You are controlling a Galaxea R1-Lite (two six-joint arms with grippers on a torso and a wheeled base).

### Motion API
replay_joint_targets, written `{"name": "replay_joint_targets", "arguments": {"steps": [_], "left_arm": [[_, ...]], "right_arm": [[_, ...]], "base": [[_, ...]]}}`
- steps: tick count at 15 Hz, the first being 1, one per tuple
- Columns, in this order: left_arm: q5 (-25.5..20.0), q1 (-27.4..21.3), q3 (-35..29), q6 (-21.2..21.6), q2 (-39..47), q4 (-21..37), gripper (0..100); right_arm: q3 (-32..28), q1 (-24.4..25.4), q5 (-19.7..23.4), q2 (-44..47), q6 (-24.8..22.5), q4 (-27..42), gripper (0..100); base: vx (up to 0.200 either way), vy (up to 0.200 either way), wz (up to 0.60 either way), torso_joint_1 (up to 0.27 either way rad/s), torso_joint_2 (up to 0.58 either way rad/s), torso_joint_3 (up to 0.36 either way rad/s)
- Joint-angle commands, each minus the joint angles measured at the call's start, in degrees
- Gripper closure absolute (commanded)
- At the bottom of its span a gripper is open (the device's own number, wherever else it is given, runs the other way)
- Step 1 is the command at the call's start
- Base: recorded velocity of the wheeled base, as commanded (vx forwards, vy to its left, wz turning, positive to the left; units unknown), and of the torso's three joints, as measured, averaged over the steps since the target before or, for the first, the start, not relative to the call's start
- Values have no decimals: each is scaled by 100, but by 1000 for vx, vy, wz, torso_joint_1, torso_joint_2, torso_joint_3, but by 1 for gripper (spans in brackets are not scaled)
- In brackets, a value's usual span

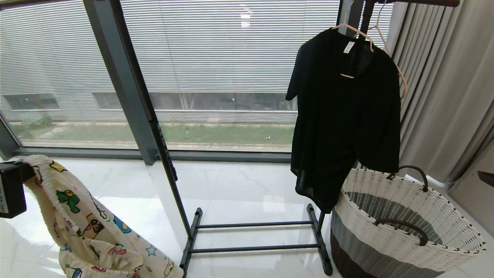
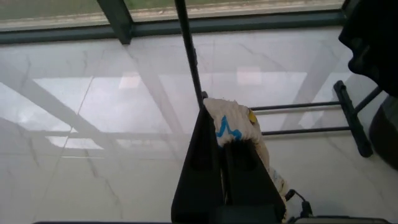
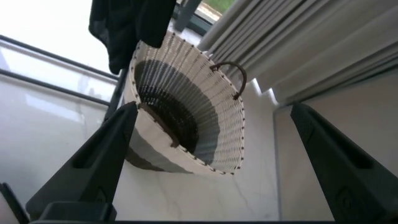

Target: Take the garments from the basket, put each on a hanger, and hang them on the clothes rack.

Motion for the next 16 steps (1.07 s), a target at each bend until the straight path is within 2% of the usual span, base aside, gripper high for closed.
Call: {"name": "replay_joint_targets", "arguments": {"steps": [1, 6, 11, 16], "left_arm": [[93, 14, 7, -1, 4, -9, 100], [129, 14, 42, 34, 48, -27, 100], [129, 6, 42, 52, 31, -27, 100], [120, -3, 59, 298, 31, -36, 100]], "right_arm": [[-23, -19, 3, 108, 48, -80, 0], [-260, -27, 29, 425, 215, -388, 0], [-559, -27, 29, 688, 329, -388, 0], [-559, -19, 29, 706, 338, -388, 0]], "base": [[0, 0, 0, 159, -471, -281], [0, 0, 0, 167, -464, -288], [0, 0, 0, 202, -480, -278], [0, 0, 0, 216, -499, -277]]}}
